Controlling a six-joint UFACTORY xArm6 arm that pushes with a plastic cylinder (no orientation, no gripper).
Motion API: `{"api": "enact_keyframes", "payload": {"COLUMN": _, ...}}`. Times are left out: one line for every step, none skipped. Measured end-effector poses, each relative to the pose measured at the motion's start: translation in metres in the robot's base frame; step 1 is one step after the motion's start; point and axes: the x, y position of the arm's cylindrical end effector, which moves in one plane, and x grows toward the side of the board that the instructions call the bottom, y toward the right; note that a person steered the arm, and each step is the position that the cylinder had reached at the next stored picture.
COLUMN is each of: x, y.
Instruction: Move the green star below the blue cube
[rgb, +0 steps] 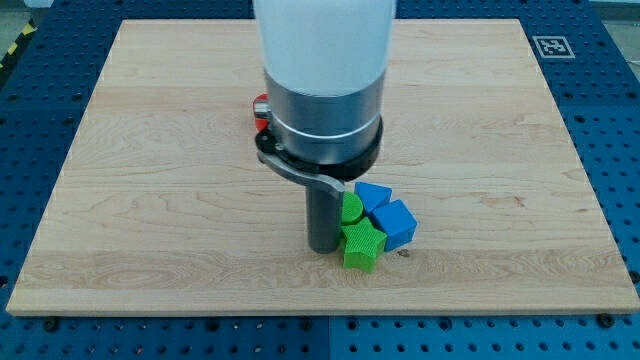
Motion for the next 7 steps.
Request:
{"api": "enact_keyframes", "payload": {"x": -0.001, "y": -0.005}}
{"api": "enact_keyframes", "payload": {"x": -0.023, "y": -0.030}}
{"api": "enact_keyframes", "payload": {"x": -0.029, "y": -0.040}}
{"api": "enact_keyframes", "payload": {"x": 0.004, "y": -0.045}}
{"api": "enact_keyframes", "payload": {"x": 0.010, "y": -0.029}}
{"api": "enact_keyframes", "payload": {"x": 0.005, "y": -0.001}}
{"api": "enact_keyframes", "payload": {"x": 0.005, "y": 0.027}}
